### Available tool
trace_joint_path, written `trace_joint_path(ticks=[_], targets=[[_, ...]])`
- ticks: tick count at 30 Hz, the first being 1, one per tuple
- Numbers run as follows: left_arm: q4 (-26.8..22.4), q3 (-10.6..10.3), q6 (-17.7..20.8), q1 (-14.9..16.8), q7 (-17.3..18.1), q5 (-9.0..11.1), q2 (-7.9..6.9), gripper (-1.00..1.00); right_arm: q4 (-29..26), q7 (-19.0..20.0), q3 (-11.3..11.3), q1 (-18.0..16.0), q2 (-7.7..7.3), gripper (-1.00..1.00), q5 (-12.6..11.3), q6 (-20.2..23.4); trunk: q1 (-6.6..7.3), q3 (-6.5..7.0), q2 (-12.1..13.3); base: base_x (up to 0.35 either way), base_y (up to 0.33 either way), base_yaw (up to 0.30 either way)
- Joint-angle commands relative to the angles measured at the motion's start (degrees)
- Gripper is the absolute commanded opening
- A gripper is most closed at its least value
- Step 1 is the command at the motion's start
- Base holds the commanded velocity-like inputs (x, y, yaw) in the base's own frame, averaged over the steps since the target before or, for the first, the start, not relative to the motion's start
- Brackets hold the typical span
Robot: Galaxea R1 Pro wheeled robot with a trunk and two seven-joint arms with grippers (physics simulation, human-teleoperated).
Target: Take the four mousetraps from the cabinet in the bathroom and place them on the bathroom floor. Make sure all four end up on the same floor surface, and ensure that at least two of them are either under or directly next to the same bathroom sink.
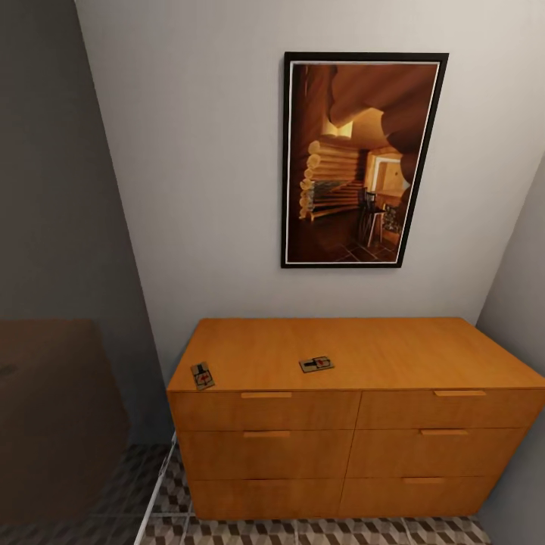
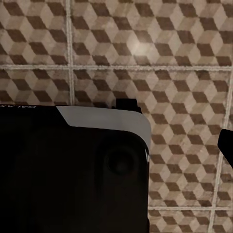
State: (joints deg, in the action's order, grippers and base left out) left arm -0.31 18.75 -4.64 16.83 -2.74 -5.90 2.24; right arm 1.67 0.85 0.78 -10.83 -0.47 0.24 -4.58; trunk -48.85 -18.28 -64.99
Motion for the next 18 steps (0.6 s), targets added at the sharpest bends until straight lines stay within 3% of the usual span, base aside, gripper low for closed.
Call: trace_joint_path(ticks=[1, 18], targets=[[0.05, 0.41, -0.2, 0.04, -0.25, -0.61, 0.02, 1.0, 0.18, 0.09, 0.07, -0.08, -0.02, 1.0, 0.02, -0.34, 0.0, -0.07, -0.04, 0.0, 0.0, 0.0], [0.05, 0.41, -0.2, 0.04, -0.25, -0.61, 0.02, 1.0, 0.13, 0.14, 0.31, -0.08, -0.35, 1.0, 0.23, -0.34, 0.0, -0.07, -0.04, 0.0, 0.0, 0.0]])
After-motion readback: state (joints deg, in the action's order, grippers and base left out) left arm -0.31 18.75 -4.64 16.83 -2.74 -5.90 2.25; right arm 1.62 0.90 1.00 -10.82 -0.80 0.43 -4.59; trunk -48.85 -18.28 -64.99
